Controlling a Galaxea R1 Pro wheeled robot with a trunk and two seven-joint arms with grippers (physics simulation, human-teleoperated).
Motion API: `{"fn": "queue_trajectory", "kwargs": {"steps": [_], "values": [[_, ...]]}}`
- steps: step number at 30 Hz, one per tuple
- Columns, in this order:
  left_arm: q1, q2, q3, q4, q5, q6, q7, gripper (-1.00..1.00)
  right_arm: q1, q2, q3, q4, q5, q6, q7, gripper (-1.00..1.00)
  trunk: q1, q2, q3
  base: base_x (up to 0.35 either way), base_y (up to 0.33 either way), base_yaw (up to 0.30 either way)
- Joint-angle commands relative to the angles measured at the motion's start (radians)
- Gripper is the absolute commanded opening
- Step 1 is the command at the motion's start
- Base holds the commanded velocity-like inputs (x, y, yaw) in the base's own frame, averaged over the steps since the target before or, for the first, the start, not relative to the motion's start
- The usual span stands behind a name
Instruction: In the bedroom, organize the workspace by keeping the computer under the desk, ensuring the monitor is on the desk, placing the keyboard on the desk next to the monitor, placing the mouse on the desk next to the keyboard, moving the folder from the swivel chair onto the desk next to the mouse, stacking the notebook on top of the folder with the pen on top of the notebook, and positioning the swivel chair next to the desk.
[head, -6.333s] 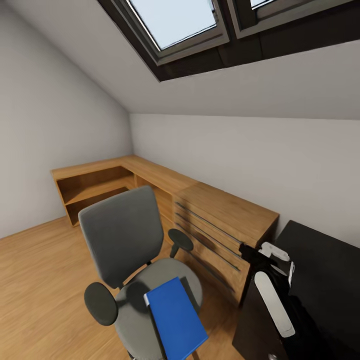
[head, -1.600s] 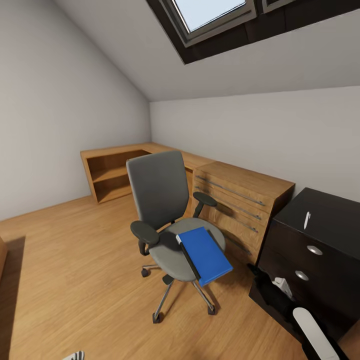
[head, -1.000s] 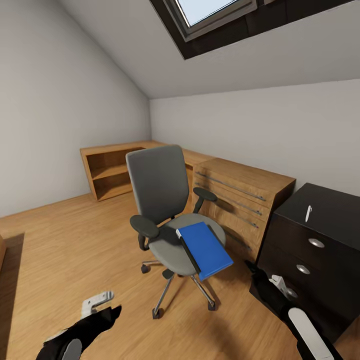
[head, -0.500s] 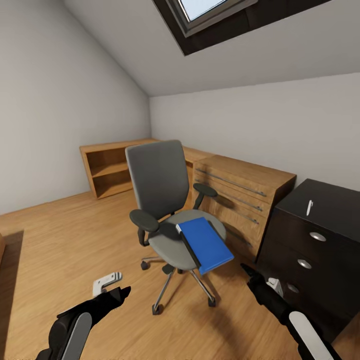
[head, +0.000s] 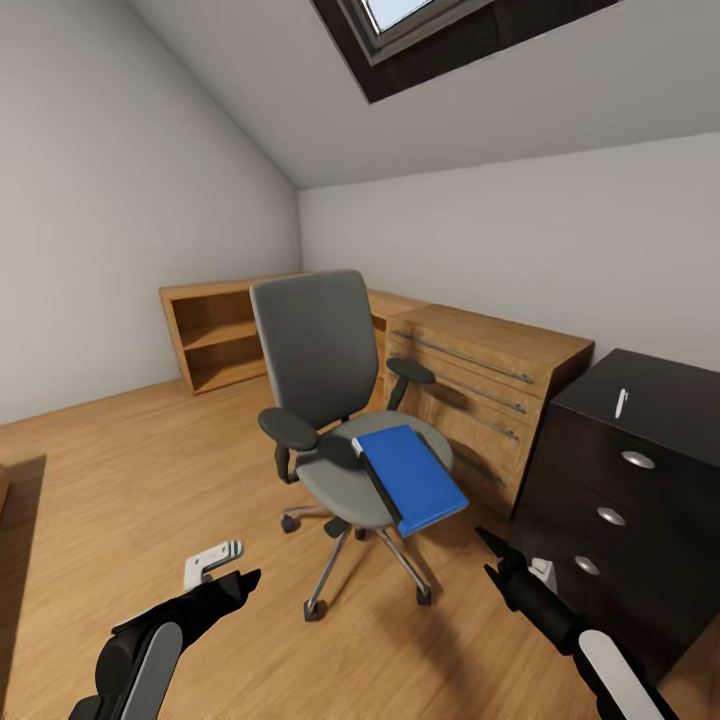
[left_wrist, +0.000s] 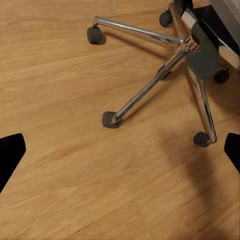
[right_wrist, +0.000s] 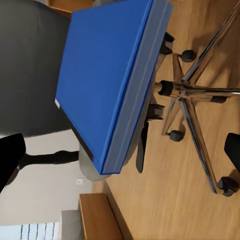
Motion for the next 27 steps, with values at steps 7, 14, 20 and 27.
{"fn": "queue_trajectory", "kwargs": {"steps": [7,14,20,27], "values": [[-0.001,-0.001,0.003,-0.002,0.011,0.004,0.008,1.0,-0.001,0.001,-0.016,-0.001,-0.005,0.001,0.047,1.0,0.027,-0.05,-0.023,0.0,0.0,0.0],[-0.001,-0.001,0.003,-0.002,0.011,0.004,0.008,1.0,-0.001,0.001,-0.035,-0.001,-0.005,-0.001,0.04,1.0,0.054,-0.099,-0.045,0.0,0.0,0.0],[-0.001,0.0,0.004,-0.002,0.011,0.004,0.008,1.0,-0.001,0.005,-0.036,-0.002,-0.006,-0.006,0.043,1.0,0.077,-0.141,-0.064,0.0,0.0,0.0],[-0.001,-0.001,0.004,-0.001,0.011,0.004,0.008,1.0,-0.001,0.006,-0.033,-0.001,-0.005,-0.005,-0.001,1.0,0.103,-0.19,-0.086,0.0,0.0,0.0]]}}
